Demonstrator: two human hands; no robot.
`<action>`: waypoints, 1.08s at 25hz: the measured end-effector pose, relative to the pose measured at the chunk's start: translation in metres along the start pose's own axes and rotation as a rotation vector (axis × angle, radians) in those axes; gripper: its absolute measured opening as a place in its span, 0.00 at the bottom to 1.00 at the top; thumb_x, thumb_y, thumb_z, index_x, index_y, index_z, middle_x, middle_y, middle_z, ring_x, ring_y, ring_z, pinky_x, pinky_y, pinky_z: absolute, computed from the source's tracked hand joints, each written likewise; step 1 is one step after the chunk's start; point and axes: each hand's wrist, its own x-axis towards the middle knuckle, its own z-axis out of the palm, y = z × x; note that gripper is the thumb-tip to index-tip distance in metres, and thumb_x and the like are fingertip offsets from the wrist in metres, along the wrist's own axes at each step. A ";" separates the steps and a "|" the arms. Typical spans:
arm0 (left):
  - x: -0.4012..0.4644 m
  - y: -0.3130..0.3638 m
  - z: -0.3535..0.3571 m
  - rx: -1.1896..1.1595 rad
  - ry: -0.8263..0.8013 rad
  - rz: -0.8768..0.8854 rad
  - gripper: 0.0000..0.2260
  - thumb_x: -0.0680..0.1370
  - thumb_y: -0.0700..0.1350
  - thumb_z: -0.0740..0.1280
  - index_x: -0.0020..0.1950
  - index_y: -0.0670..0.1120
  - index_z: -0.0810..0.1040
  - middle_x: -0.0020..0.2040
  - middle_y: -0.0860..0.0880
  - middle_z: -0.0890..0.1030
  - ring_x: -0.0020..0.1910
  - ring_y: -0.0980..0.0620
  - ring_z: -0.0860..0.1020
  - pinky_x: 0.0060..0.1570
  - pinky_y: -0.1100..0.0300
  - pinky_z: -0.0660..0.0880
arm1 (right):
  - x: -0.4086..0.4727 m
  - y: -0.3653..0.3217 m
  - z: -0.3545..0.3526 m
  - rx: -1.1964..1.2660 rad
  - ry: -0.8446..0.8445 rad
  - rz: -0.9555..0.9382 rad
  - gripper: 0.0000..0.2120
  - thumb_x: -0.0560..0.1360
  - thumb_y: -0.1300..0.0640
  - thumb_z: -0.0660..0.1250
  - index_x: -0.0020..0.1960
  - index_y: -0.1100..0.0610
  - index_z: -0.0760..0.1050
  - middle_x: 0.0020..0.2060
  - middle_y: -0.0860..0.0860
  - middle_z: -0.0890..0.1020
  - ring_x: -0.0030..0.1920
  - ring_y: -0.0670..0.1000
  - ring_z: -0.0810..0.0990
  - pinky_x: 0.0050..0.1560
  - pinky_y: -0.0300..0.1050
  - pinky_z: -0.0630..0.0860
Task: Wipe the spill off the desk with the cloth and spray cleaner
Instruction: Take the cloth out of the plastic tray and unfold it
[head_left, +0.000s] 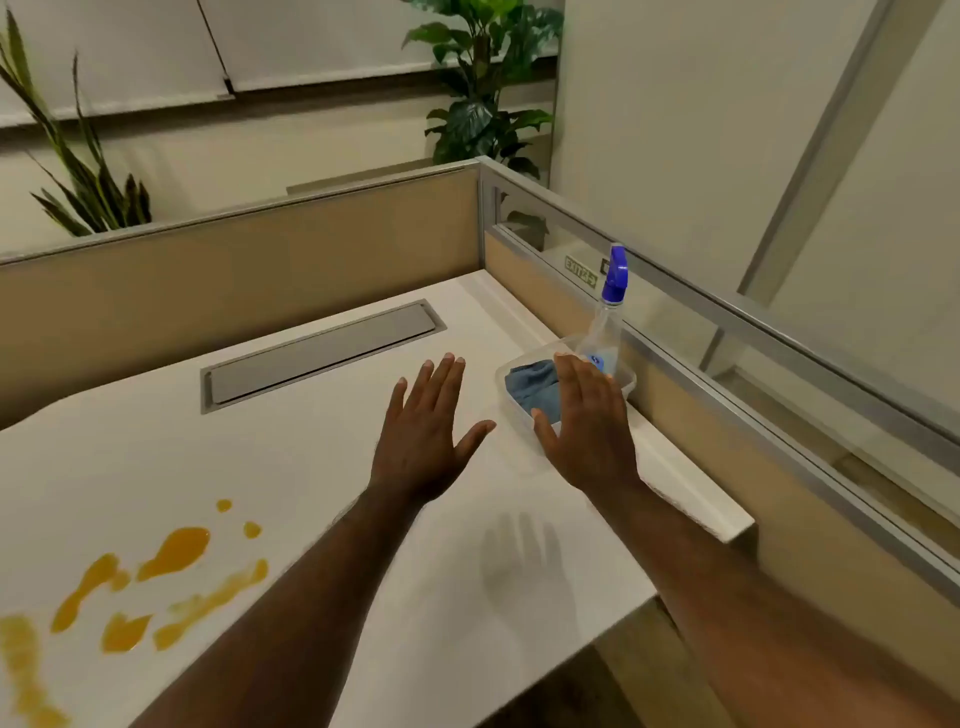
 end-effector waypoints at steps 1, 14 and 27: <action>0.011 0.001 0.008 -0.027 -0.035 0.008 0.37 0.76 0.69 0.45 0.78 0.50 0.49 0.79 0.49 0.53 0.78 0.49 0.50 0.74 0.50 0.46 | 0.005 0.009 0.007 -0.002 -0.051 0.041 0.31 0.73 0.49 0.70 0.71 0.62 0.66 0.68 0.60 0.74 0.68 0.62 0.73 0.68 0.59 0.69; 0.143 0.009 0.088 -0.143 -0.311 0.091 0.16 0.79 0.51 0.62 0.66 0.48 0.73 0.61 0.47 0.80 0.58 0.46 0.77 0.55 0.52 0.72 | 0.104 0.071 0.086 0.254 -0.450 0.277 0.25 0.78 0.57 0.62 0.73 0.60 0.60 0.72 0.58 0.67 0.71 0.58 0.66 0.69 0.51 0.65; 0.180 0.032 0.132 0.129 -0.373 0.074 0.08 0.75 0.45 0.62 0.52 0.50 0.77 0.51 0.50 0.81 0.48 0.46 0.76 0.41 0.56 0.63 | 0.141 0.082 0.132 0.122 -0.809 0.309 0.24 0.79 0.48 0.62 0.68 0.62 0.63 0.61 0.59 0.77 0.61 0.56 0.78 0.66 0.48 0.72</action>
